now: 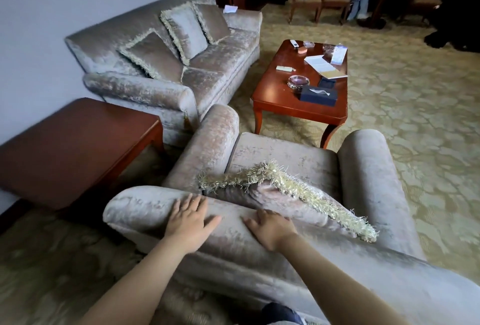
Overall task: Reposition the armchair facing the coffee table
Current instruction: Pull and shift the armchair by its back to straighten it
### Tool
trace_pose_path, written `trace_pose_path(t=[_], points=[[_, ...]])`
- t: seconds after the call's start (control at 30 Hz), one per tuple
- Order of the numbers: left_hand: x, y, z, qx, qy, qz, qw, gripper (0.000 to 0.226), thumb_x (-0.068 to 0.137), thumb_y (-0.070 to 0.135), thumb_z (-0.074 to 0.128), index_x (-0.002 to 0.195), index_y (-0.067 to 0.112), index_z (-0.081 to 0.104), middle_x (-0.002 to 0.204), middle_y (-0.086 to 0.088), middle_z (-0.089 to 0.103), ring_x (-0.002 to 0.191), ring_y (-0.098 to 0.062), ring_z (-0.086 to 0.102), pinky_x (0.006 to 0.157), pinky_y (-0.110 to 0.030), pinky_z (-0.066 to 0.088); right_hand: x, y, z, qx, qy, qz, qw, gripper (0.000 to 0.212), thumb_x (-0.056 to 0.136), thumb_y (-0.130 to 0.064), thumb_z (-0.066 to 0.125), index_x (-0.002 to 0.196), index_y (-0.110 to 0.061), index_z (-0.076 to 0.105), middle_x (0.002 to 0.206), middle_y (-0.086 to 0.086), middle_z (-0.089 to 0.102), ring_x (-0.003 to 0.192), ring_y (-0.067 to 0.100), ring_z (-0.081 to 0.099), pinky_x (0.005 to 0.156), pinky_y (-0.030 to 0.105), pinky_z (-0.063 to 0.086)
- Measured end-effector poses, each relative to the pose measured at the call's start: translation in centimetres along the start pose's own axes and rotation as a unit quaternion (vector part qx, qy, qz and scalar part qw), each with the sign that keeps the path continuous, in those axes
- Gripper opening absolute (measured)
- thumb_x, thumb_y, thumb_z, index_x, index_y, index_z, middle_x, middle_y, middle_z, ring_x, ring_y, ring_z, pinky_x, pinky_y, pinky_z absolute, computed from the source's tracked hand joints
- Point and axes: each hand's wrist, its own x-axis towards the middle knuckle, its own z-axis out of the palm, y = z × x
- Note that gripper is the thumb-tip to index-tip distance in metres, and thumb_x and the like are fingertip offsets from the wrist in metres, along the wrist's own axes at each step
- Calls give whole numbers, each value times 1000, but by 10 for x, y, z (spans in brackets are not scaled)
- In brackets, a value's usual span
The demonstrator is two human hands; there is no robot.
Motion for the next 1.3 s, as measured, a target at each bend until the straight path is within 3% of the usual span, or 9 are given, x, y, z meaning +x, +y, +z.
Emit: trace_pose_path(t=[0.13,0.33,0.7,0.83,0.93,0.97,1.07,1.17,1.3], points=[[3,-13,-3,-7,-8,35,999,74,91,66,21,151,24,17,161,-2,11,147,-18,4,118,-39,-4,13,-28,11,-36,9,9,999,81,88,-71,16,143,-13,33,150,14,38,136,31,38,110,49,26],[22,-44,-5,-7,14,53,998,67,94,59,26,148,20,27,158,0,22,145,-16,14,117,-38,0,36,-51,20,-36,29,29,998,78,89,-70,15,134,-14,43,142,13,48,131,29,44,106,45,32],[67,-93,-10,0,-40,129,991,74,87,65,26,145,19,33,153,-3,32,139,-18,29,114,-41,16,98,-112,28,-39,-52,60,996,64,93,-63,24,134,-17,43,147,8,42,136,23,39,111,40,27],[73,-100,-15,-22,4,147,989,72,77,65,30,123,19,62,128,-2,60,117,-13,55,101,-36,39,121,-131,28,-31,-89,65,993,58,97,-54,25,141,-18,38,153,8,34,141,22,32,113,40,25],[71,-100,-23,-19,-4,167,986,53,64,62,52,90,22,75,95,4,71,86,-11,67,79,-28,52,126,-147,23,-12,-99,88,991,48,99,-43,26,133,-15,44,144,13,42,134,27,41,108,42,33],[74,-101,-22,-25,-20,171,985,50,70,57,53,96,20,73,99,2,69,92,-14,66,84,-30,50,126,-151,22,-4,-99,94,991,46,98,-40,27,131,-14,46,140,15,44,131,30,43,106,43,35],[89,-110,-20,-3,-77,181,980,49,93,41,30,124,12,53,131,-9,52,123,-26,46,101,-40,31,125,-158,22,6,-76,114,991,48,95,-43,26,123,-15,54,135,12,53,126,30,50,102,41,39],[94,-119,-26,43,-112,232,965,46,96,34,26,129,9,47,128,-16,51,122,-33,45,96,-43,36,120,-160,21,36,-42,136,989,46,94,-47,30,116,-18,59,133,9,58,123,27,53,99,39,40],[94,-130,-28,82,-146,273,947,48,97,30,23,139,10,36,138,-23,41,128,-36,39,100,-45,35,108,-177,24,36,9,181,983,47,92,-48,32,112,-17,61,129,11,61,119,28,57,97,38,40]])
